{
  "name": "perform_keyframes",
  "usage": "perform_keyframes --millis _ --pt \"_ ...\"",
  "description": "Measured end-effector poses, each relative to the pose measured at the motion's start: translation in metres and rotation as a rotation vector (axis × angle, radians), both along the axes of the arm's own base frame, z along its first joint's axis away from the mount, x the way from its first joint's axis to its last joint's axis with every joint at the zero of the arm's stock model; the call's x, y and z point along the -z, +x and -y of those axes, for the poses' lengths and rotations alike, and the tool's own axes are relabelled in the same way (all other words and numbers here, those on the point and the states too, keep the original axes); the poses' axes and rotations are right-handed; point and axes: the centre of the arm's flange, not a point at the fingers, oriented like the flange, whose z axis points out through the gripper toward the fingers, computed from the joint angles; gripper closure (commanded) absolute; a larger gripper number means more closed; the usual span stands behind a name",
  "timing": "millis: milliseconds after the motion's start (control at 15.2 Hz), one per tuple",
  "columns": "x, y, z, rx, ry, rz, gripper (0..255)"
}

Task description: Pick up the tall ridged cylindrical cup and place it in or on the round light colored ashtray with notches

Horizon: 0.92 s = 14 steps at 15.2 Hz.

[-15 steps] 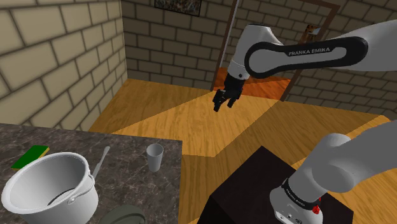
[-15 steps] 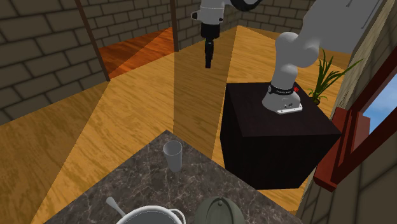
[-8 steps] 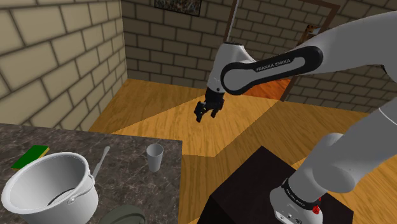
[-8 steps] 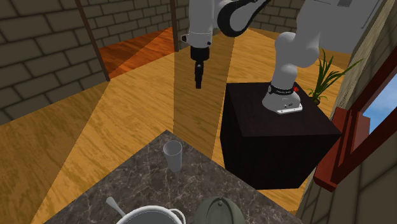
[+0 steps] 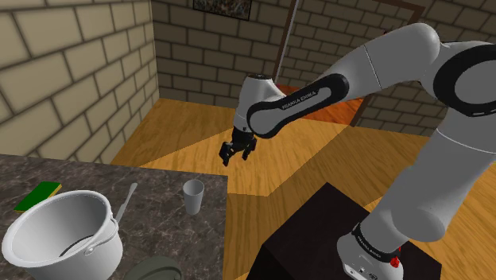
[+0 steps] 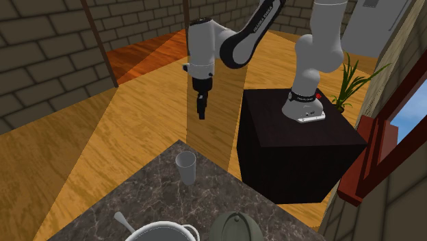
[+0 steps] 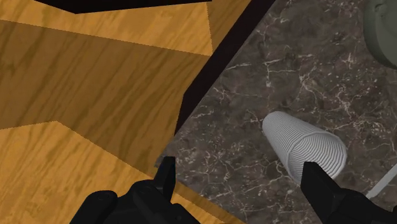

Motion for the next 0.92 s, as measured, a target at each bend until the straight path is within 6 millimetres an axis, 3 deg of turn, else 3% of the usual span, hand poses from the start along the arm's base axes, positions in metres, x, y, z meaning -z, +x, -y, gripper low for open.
perform_keyframes --millis 660,924 --pt "0.095 0.060 -0.072 0.017 0.010 -0.023 0" --pt "0.127 0.074 -0.089 0.021 0.013 -0.031 0"
